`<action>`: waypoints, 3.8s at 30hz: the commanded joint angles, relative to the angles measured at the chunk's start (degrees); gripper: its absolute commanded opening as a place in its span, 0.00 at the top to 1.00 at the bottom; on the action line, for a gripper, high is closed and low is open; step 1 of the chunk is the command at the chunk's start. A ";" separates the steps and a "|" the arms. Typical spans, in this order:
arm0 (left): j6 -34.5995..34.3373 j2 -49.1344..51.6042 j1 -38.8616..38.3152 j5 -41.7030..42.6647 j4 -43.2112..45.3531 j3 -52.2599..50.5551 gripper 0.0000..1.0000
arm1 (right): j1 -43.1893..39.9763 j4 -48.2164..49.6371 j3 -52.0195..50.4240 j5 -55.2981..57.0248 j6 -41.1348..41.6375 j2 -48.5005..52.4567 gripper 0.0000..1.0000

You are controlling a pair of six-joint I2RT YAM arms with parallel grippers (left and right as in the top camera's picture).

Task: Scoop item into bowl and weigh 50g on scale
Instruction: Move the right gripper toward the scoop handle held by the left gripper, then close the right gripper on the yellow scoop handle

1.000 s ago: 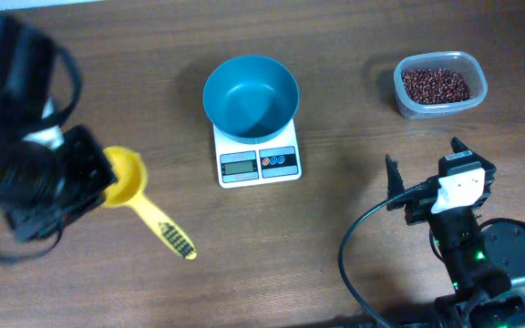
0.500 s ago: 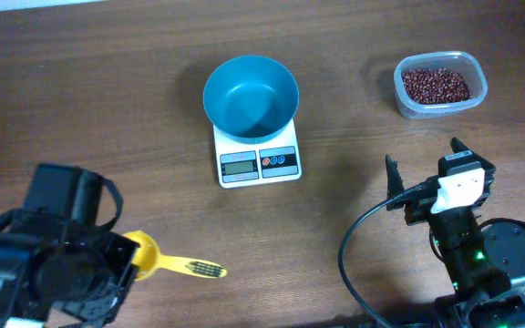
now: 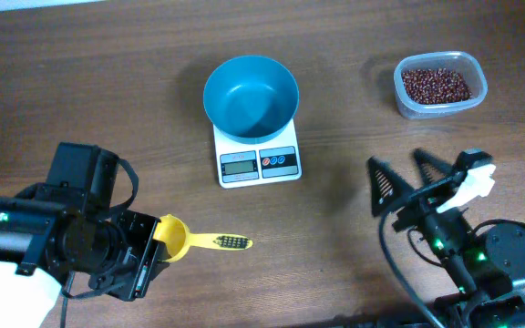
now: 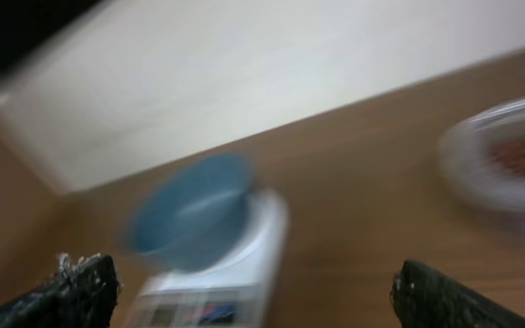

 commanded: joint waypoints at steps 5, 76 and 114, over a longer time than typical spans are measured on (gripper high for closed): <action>-0.92 0.20 -0.22 -0.68 3.10 -0.48 1.00 | 0.37 -1.31 -0.50 -48.09 42.73 -0.22 0.01; -8.07 0.66 -8.59 4.94 6.88 -0.48 1.00 | 44.37 13.05 25.00 -9.86 44.65 55.80 0.65; -8.70 0.66 -10.34 5.99 6.91 -0.48 1.00 | 44.35 13.92 25.00 -11.21 46.16 55.80 0.81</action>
